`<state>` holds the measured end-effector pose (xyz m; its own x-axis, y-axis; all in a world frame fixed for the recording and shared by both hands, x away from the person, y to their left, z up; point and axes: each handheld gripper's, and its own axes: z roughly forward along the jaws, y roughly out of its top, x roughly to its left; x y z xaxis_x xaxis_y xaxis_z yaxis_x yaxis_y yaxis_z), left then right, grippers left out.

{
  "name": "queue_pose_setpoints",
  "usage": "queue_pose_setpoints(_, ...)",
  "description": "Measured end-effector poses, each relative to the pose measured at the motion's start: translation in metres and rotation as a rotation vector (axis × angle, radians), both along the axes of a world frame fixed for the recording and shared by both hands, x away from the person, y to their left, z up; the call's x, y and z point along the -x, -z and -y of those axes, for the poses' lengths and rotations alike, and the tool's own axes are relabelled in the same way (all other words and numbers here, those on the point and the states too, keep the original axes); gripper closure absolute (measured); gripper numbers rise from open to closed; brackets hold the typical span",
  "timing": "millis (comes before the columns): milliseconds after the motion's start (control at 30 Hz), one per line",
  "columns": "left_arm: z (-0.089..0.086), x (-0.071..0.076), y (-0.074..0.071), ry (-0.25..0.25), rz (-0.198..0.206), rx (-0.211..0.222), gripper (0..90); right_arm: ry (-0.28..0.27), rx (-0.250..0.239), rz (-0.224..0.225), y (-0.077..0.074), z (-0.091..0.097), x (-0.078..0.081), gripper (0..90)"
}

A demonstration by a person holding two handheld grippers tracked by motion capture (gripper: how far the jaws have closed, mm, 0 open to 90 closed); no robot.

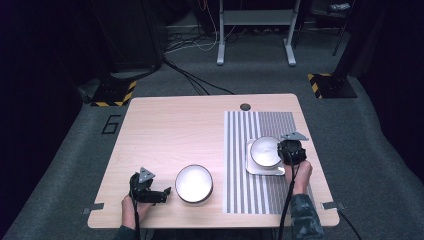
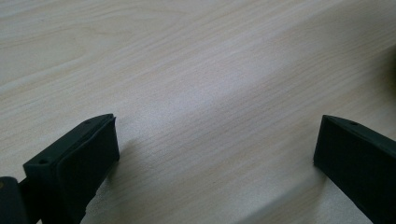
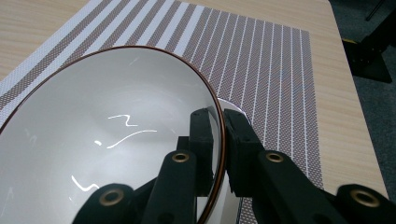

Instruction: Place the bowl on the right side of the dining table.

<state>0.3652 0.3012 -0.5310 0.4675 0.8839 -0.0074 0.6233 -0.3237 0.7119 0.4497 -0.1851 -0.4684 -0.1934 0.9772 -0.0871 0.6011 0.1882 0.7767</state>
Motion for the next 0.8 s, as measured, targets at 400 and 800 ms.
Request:
queue_pose_setpoints(400, 0.000, 0.000, 0.000, 0.000, 0.000, 0.000, 0.0, 0.009, -0.037, -0.018, 0.003, 0.006, -0.005, 82.4)
queue_pose_setpoints(800, 0.000, 0.000, 0.000, 0.000, 0.000, 0.000, 0.0, 0.041, -0.134, -0.072, 0.012, 0.021, -0.012, 82.5)
